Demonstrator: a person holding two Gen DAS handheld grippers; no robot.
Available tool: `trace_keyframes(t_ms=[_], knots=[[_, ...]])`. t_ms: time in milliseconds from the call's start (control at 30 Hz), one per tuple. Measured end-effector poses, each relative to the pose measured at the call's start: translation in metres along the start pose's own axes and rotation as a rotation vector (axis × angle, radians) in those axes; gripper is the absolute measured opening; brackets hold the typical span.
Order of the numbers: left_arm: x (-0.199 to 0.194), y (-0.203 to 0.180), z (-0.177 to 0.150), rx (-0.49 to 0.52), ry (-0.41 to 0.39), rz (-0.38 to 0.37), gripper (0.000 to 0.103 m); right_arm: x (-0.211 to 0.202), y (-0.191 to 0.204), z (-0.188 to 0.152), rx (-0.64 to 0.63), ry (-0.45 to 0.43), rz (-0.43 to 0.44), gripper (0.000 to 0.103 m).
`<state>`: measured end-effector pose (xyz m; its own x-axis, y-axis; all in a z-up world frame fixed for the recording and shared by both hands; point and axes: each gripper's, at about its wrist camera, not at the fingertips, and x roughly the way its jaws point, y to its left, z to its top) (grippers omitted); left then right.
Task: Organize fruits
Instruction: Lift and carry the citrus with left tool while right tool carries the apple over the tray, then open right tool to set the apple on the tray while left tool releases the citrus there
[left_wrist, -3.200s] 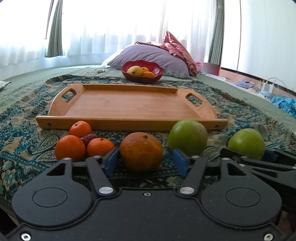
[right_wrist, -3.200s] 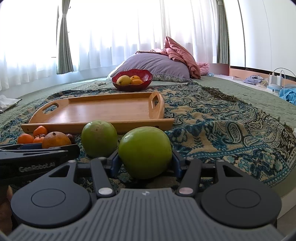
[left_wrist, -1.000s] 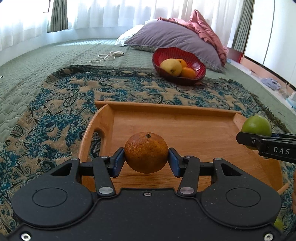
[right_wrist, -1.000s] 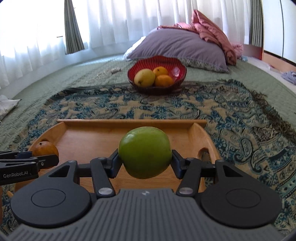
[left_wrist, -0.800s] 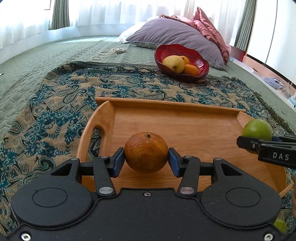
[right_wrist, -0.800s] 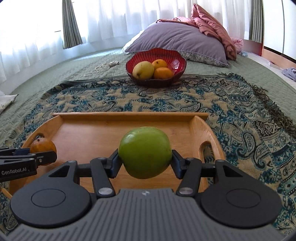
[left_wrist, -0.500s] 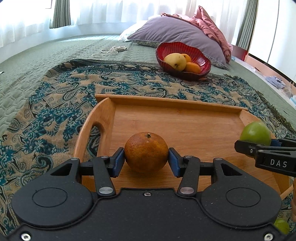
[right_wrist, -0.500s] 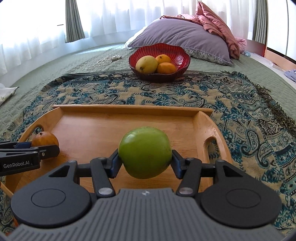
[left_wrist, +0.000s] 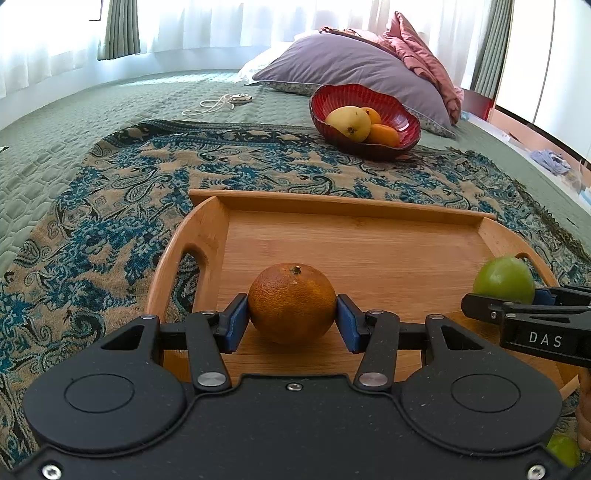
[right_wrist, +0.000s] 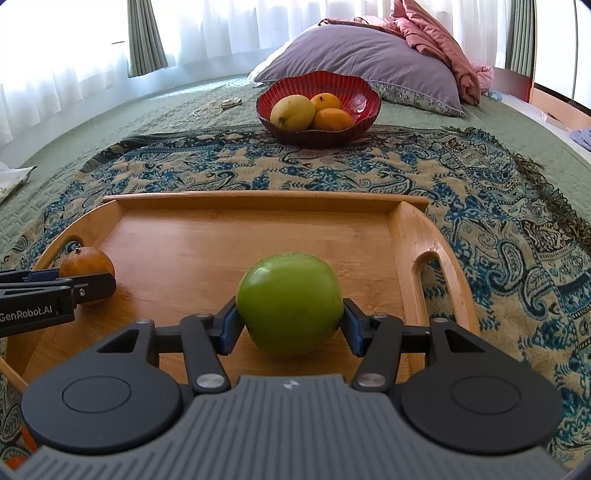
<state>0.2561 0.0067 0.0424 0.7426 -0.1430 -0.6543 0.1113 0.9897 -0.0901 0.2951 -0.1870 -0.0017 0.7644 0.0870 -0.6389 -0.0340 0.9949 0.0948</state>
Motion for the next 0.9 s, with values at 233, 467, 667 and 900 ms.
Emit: trace_keyframes(t_ms=[233, 467, 667, 900], knots=[[0.0008, 0.0006, 0.0013, 0.005, 0.002, 0.000, 0.048, 0.0019, 0.0020, 0.0005, -0.012, 0.012, 0.001, 0.059], [0.0014, 0.0006, 0.0012, 0.011, 0.001, 0.002, 0.049, 0.0023, 0.0034, 0.0012, -0.024, 0.016, -0.003, 0.059], [0.0006, -0.0009, 0.0008, 0.027, 0.012, 0.006, 0.049, 0.0012, 0.0030, 0.0017, -0.028, 0.017, 0.000, 0.065], [-0.0049, -0.0015, -0.0004, 0.047, 0.018, 0.018, 0.057, -0.0058, 0.0010, 0.0007, -0.032, 0.008, 0.005, 0.072]])
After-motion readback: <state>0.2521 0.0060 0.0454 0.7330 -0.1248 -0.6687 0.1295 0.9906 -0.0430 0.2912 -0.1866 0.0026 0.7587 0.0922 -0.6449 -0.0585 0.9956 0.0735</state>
